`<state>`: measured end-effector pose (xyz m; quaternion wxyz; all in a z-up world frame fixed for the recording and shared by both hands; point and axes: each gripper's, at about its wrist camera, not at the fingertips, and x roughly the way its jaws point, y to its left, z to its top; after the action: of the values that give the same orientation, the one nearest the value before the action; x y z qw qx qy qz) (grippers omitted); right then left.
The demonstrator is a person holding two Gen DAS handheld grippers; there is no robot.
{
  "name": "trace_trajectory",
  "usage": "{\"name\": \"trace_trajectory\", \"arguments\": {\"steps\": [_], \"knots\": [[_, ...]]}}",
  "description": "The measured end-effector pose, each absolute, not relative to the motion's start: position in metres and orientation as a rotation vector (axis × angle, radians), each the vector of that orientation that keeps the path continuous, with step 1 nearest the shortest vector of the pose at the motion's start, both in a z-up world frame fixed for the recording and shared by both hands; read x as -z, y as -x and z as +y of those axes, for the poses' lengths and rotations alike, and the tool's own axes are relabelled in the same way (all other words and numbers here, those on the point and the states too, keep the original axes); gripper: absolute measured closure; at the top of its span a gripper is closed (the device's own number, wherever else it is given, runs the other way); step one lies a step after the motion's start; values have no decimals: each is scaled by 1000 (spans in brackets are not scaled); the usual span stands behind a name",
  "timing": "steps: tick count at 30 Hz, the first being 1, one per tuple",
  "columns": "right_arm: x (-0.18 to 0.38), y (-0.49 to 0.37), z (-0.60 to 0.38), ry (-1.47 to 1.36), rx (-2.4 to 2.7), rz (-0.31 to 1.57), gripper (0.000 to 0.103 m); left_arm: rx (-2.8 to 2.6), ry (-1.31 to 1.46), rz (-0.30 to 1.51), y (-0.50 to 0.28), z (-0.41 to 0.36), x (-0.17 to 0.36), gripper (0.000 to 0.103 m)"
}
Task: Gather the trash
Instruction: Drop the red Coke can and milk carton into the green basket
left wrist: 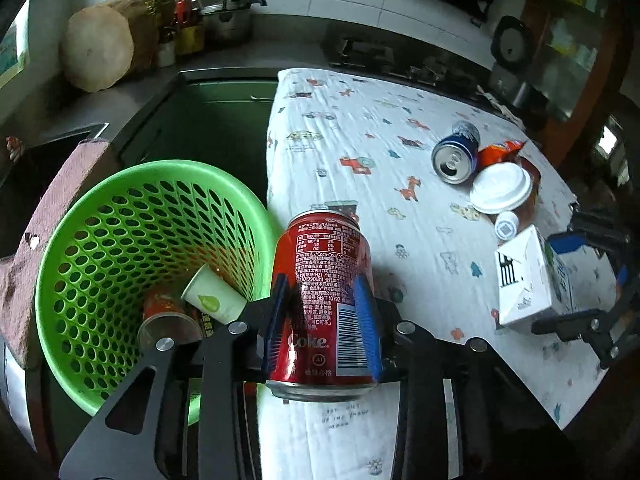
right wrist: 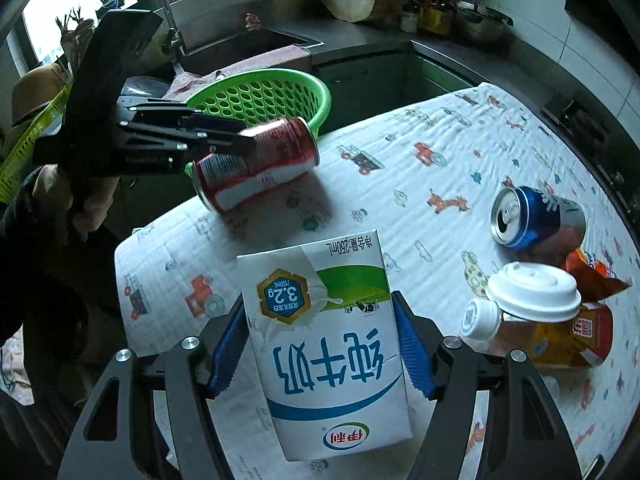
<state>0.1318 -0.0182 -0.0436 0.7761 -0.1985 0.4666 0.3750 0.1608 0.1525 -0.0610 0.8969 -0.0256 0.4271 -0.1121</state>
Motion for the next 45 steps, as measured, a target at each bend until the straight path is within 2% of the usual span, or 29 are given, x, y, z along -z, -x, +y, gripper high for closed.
{"name": "trace_trajectory", "arguments": {"steps": [4, 6, 7, 13, 14, 15, 21, 29, 34, 43, 44, 45], "knots": [[41, -133, -14, 430, -809, 1005, 37, 233, 44, 895, -160, 150, 61, 63], [41, -134, -15, 427, -806, 1004, 37, 235, 48, 903, -160, 148, 62, 39], [40, -135, -15, 425, -805, 1004, 37, 235, 43, 900, -159, 146, 61, 38], [42, -138, -19, 422, -797, 1007, 37, 215, -5, 931, -166, 137, 71, 38], [42, -138, -19, 419, -796, 1007, 37, 208, -17, 936, -167, 135, 74, 39], [43, -138, -19, 417, -797, 1008, 37, 200, -25, 933, -168, 134, 76, 45], [39, -139, -13, 413, -805, 996, 37, 200, -12, 906, -165, 140, 69, 47], [31, -146, 15, 399, -830, 973, 37, 110, 56, 813, -154, 184, 38, 47], [27, -154, 40, 371, -853, 961, 37, 1, 88, 813, -162, 221, 39, 47], [25, -173, 79, 313, -875, 950, 37, -121, 173, 866, -176, 269, 64, 44], [25, -175, 82, 306, -876, 949, 37, -135, 181, 868, -176, 273, 66, 40], [25, -178, 87, 296, -881, 950, 37, -144, 186, 869, -174, 275, 67, 32]]}}
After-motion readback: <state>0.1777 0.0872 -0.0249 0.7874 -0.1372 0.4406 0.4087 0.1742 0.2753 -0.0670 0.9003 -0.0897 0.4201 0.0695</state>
